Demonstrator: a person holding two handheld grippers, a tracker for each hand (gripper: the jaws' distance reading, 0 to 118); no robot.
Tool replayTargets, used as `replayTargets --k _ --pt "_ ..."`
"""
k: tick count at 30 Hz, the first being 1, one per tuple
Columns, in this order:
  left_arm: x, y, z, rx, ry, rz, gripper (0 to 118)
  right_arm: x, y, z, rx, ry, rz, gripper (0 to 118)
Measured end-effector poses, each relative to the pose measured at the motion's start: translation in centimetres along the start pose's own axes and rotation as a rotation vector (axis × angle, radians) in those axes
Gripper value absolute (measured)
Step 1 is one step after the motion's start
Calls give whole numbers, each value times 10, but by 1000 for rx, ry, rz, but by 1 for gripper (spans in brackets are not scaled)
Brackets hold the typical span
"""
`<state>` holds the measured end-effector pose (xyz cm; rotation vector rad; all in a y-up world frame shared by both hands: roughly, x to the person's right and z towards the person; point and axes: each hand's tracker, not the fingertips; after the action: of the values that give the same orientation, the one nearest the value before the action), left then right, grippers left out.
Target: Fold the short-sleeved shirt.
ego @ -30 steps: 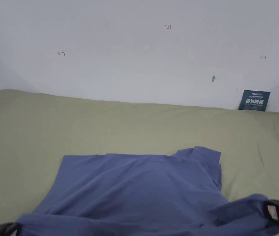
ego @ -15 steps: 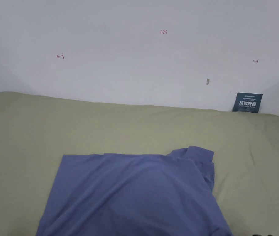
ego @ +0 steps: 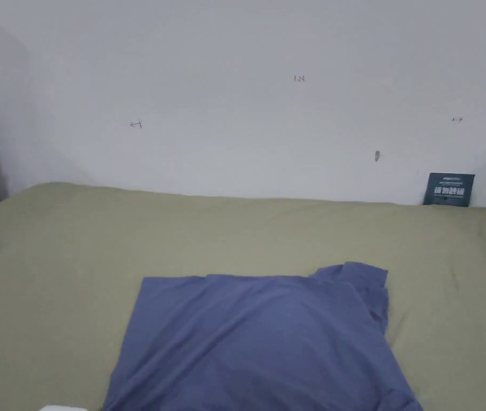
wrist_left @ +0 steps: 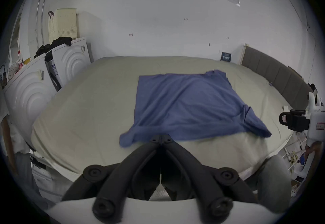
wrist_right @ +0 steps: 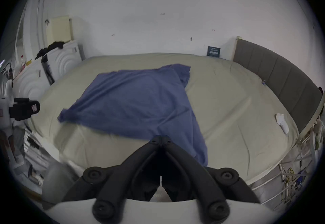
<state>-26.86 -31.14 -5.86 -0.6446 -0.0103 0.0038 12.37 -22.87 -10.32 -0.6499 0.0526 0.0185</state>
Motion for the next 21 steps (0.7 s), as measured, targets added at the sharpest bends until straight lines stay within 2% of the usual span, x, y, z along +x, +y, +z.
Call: replayTargets --k 3,5,10,11,12,13,14,15,19,21 --pt "-9 -24 10 -43 28 7 0 2 -13 9 -20 26 -49 2" --pt "-16 -35 10 -88 60 44 0 3 -15 11 -26 28 -46 2" --pt "-31 -34 -21 -130 32 89 0 6 -7 9 -14 37 -36 2" --pt "-35 -33 -32 -124 42 84 9 8 -4 7 -10 39 -46 2" --pt "-38 -32 -42 -124 42 77 25 11 -2 5 -14 50 -56 2" --pt "-42 -30 -54 -131 53 72 44 12 1 4 -25 63 -69 2" --pt "-47 -29 -66 -145 54 62 70 14 3 3 -33 71 -80 2" --pt "-53 -28 -76 -157 45 48 77 17 4 2 -37 80 -85 2" --pt "-71 -24 -115 -174 112 -52 77 25 4 -3 -41 71 -92 2" --pt "-71 -23 -126 -191 111 -49 77 31 3 -8 -54 61 -98 2"
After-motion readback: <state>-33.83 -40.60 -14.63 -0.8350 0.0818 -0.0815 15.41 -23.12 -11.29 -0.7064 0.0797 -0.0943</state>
